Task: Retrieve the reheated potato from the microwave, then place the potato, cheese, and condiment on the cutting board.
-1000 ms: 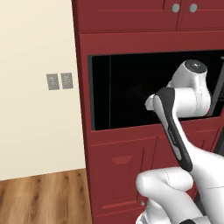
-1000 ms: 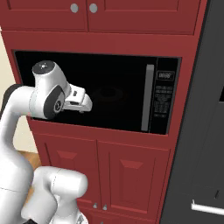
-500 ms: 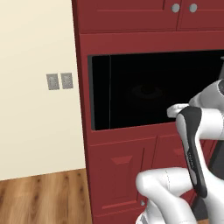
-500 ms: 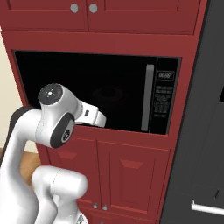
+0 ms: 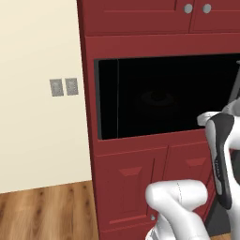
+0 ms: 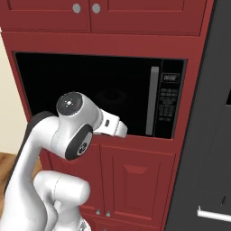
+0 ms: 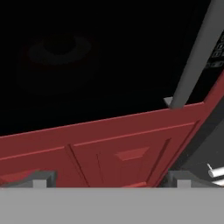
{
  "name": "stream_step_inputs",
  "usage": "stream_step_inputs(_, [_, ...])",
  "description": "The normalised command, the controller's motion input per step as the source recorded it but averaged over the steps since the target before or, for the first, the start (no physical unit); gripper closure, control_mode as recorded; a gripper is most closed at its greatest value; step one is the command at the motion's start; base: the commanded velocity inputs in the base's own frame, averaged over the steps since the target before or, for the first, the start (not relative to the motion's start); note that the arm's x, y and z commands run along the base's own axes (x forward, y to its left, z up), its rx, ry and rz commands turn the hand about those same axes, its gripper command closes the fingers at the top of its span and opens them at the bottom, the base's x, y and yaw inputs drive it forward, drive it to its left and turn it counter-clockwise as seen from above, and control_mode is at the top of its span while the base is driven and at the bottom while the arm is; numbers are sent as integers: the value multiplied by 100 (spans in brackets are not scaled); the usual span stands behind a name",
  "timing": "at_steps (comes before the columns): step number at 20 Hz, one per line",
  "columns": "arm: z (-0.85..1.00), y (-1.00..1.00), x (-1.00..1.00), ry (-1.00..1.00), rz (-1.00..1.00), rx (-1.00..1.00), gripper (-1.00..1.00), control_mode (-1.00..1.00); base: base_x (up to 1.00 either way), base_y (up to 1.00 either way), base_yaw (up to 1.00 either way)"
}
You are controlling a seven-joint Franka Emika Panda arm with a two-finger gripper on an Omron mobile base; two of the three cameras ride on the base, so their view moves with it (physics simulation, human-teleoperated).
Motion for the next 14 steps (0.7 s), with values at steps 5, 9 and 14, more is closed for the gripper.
stream_step_inputs(5, [5,-49,1,10,0,0,-100,-100,0,0,0])
stream_step_inputs(9, [5,-44,7,5,0,2,-100,-100,0,0,0])
stream_step_inputs(14, [8,-45,15,0,1,1,-100,-100,0,0,0])
